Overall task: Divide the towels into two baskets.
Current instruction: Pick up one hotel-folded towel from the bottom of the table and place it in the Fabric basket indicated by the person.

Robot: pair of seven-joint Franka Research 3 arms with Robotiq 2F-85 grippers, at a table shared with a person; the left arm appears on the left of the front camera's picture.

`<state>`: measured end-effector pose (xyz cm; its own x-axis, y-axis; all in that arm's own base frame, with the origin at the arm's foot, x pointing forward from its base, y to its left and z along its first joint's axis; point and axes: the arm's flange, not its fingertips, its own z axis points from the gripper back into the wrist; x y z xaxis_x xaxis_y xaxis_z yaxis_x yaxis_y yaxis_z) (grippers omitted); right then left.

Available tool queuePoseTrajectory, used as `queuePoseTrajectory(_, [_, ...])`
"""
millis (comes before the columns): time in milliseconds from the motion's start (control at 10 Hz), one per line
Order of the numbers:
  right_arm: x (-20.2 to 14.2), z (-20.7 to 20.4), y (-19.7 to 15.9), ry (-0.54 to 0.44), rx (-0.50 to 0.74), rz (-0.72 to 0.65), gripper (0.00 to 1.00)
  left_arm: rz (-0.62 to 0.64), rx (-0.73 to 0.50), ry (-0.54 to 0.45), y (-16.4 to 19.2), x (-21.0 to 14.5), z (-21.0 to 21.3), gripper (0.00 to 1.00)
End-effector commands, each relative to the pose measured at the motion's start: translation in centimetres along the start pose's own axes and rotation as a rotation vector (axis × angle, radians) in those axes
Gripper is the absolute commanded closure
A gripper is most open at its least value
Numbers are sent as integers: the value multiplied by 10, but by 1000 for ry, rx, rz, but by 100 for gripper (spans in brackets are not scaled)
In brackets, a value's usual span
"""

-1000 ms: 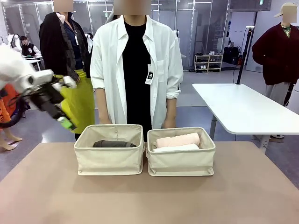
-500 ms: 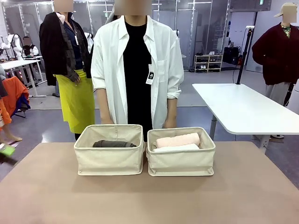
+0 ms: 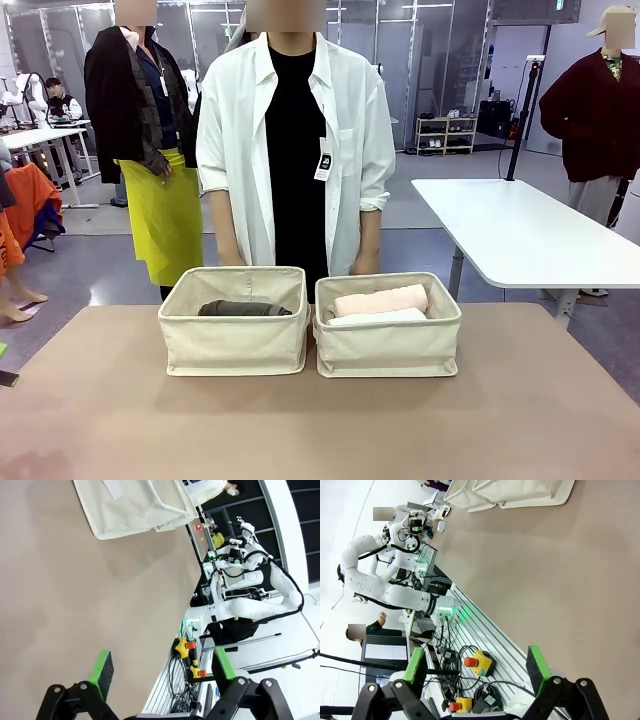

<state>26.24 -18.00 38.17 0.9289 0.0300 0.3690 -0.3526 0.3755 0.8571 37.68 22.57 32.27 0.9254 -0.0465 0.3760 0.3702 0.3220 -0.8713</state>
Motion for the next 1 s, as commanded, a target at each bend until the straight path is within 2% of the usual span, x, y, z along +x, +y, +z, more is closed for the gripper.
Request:
queuePoseTrajectory(0, [2,-1,3,-11,3,16,0,-11,13,23,-15,-8,2,0])
queuePoseTrajectory(900, [2,-1,3,-11,3,16,0,-11,13,23,-15,-8,2,0])
